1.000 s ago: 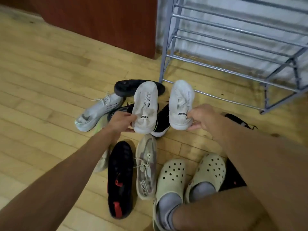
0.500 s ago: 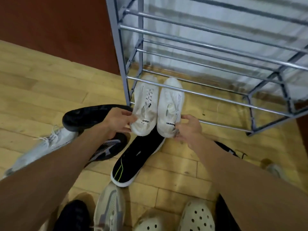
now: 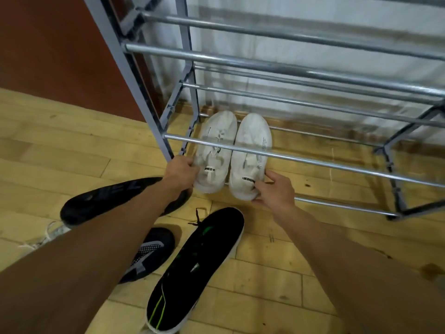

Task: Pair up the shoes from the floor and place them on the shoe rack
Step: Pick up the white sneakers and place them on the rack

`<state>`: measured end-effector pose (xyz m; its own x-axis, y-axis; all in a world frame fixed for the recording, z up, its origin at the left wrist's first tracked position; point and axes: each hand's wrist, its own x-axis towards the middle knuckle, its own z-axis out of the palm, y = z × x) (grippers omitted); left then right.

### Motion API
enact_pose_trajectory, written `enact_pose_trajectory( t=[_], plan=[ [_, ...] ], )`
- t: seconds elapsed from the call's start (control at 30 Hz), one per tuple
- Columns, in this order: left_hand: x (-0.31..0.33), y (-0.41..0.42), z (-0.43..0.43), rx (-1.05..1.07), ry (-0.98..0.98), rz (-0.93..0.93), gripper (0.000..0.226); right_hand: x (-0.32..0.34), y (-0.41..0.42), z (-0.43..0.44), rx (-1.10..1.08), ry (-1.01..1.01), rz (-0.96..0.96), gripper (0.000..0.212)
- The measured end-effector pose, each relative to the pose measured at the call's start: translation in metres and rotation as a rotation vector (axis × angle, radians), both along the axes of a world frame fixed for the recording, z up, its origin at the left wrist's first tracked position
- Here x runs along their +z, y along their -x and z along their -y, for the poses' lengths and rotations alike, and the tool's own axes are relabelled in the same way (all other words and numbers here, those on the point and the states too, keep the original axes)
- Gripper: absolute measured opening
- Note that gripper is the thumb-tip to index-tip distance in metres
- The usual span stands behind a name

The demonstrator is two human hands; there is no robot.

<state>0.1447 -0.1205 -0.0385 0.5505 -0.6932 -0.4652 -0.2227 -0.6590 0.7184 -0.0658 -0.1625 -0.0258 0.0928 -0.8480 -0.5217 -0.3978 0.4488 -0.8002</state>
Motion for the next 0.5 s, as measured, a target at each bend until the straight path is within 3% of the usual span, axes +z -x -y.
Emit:
enact_pose_trajectory(
  t=[0.13, 0.3, 0.4, 0.5],
  plan=[
    [-0.010, 0.010, -0.005, 0.032, -0.010, 0.148, 0.028, -0.009, 0.005, -0.003, 0.029, -0.025, -0.024, 0.032],
    [-0.001, 0.013, -0.022, -0.008, 0.056, -0.030, 0.032, -0.010, 0.003, -0.009, 0.168, -0.003, -0.194, 0.038],
    [0.011, 0.012, -0.044, -0.078, -0.004, -0.056, 0.042, -0.002, 0.001, -0.023, 0.157, -0.015, -0.281, 0.044],
    [0.023, 0.009, -0.067, -0.138, -0.089, -0.044, 0.037, 0.009, -0.002, -0.046, 0.113, -0.050, -0.348, 0.053]
  ],
)
